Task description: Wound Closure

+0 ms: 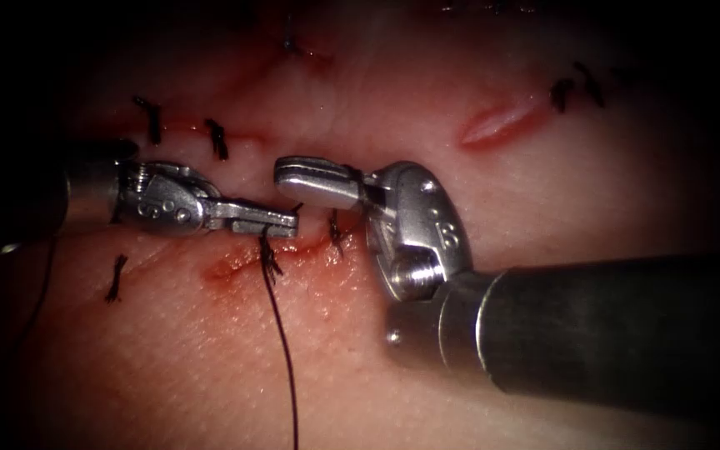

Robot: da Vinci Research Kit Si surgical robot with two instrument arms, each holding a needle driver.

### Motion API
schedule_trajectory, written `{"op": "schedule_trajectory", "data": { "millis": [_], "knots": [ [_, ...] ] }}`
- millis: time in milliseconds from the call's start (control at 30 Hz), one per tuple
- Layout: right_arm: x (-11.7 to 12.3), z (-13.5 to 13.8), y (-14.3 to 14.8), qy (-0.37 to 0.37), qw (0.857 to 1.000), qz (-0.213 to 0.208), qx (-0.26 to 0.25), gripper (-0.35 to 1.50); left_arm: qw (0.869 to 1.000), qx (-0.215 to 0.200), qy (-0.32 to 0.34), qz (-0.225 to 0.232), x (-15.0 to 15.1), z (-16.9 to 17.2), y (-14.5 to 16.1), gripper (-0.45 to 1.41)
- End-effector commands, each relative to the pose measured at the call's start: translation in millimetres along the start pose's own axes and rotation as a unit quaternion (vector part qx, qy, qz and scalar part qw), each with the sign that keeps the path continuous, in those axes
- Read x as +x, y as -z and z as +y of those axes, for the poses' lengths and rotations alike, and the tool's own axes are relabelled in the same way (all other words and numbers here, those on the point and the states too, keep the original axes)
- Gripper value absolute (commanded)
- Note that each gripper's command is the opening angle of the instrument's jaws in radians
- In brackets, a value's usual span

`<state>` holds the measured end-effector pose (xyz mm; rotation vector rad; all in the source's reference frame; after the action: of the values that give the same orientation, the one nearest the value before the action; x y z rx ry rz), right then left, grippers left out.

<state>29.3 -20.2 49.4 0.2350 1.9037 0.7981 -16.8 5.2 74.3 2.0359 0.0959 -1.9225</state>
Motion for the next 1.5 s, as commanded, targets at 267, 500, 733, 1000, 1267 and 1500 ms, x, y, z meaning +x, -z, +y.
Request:
{"op": "schedule_trajectory", "data": {
  "millis": [267,500,733,1000,1267,1500],
  "knots": [
    [0.0,0.4,-0.3,0.053,0.977,-0.175,-0.107,0.52,1.0,0.005,0.003,-0.006,0.8,0.1,-2.6,-0.45],
    [0.4,0.5,0.2,-0.037,0.952,-0.208,-0.223,-0.06,1.0,0.007,0.012,-0.022,3.6,0.5,-3.5,-0.45],
    [-0.2,0.1,-0.6,-0.137,0.903,-0.257,-0.315,0.51,0.999,0.007,0.008,-0.035,6.0,0.4,-4.7,-0.45],
    [-1.0,0.6,-0.6,-0.15,0.864,-0.285,-0.387,0.93,0.999,0.001,0.011,-0.042,5.3,-0.3,-3.8,-0.45],
    [-2.9,2.4,0.4,-0.13,0.843,-0.314,-0.417,0.88,0.999,-0.003,0.008,-0.05,4.4,0.0,-3.7,-0.45],
    [-4.2,3.2,-0.1,-0.141,0.836,-0.327,-0.417,0.79,0.999,-0.005,0.008,-0.054,4.5,0.4,-3.8,-0.45]
  ]
}}
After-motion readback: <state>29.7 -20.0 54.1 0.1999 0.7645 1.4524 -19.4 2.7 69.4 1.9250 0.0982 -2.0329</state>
